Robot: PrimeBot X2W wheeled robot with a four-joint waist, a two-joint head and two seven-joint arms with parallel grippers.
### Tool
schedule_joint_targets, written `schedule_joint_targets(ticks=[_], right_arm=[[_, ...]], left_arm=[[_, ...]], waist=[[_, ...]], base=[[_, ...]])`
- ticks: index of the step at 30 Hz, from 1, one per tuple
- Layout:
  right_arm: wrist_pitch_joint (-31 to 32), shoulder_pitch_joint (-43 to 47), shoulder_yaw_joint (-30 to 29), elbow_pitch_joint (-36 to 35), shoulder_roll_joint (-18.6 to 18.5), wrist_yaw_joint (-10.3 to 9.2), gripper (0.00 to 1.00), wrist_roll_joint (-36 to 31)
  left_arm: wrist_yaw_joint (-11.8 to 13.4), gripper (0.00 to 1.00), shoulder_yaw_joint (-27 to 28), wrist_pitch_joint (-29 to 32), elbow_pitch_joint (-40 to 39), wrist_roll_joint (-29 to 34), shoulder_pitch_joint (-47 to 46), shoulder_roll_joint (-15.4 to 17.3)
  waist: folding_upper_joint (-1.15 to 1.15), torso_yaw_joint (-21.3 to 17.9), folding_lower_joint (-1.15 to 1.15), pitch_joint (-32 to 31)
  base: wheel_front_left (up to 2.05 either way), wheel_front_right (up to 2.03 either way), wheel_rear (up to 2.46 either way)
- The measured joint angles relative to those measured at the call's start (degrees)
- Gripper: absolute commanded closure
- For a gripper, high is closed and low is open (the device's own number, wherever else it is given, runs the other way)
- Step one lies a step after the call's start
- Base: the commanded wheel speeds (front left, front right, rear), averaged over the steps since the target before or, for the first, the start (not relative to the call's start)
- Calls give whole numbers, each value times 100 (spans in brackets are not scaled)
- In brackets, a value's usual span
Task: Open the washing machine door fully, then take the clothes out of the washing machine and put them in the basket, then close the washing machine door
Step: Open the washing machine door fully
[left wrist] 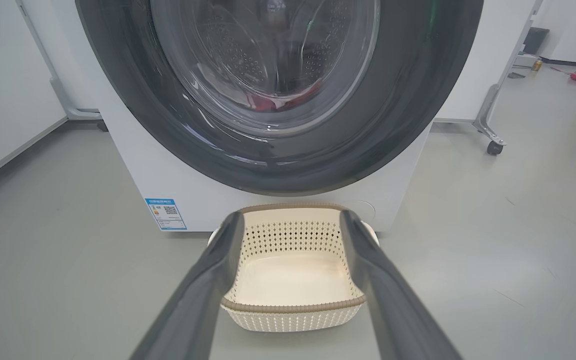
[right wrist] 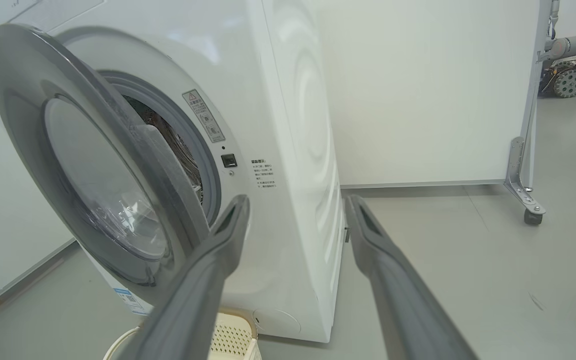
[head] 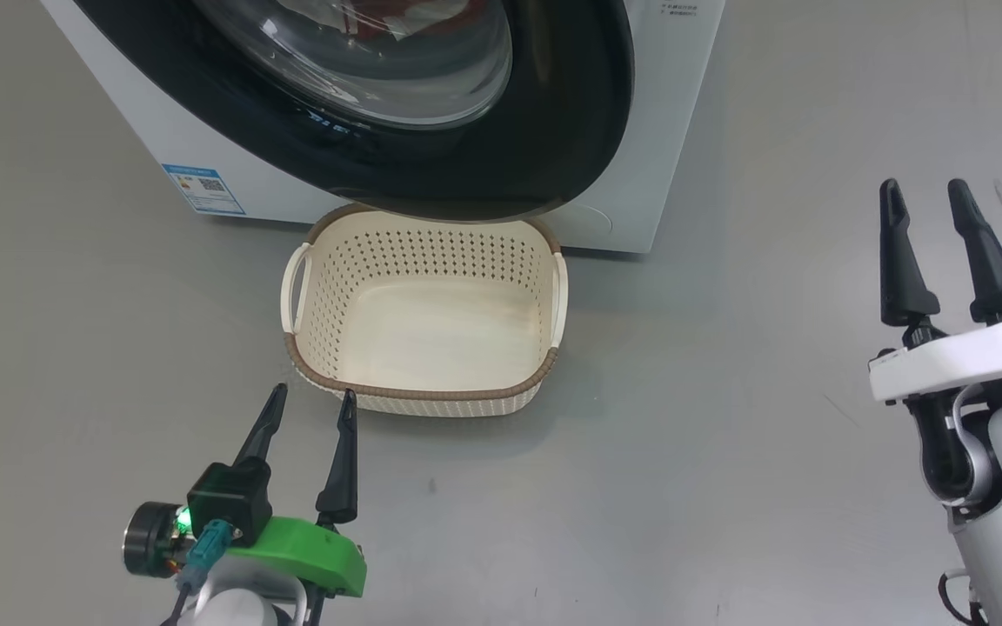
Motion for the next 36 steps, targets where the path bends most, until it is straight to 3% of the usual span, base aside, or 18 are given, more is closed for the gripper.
schedule_joint_targets(ticks=[1,2,3,21,28,36], right_arm=[[48,-74,-16,-4,-20,8,3,47],[107,-146,-24,-3,-40,24,77,103],[163,-215,-54,-5,-36,54,100,201],[1707,-1846,-857,290,446,137,100,2829],[2466,-2442,-1129,624,582,-123,100,3793],[3133,-3138,-1447,870,664,-614,100,4620]], left_arm=[[0,0,-29,0,-9,0,-24,0],[0,0,-58,0,-16,-1,-41,0],[0,0,-91,0,-20,-2,-60,0],[0,0,-481,0,-51,-155,-497,-2],[0,0,-648,0,-46,-297,-615,-3],[4,0,-793,0,-55,-439,-710,-4]], waist=[[0,18,0,33],[0,36,0,66],[0,56,0,100],[0,565,0,744],[0,795,1,894],[0,1002,1,1033]], base=[[0,0,0],[0,0,0],[0,0,0],[0,0,0],[0,0,0],[0,0,0]])
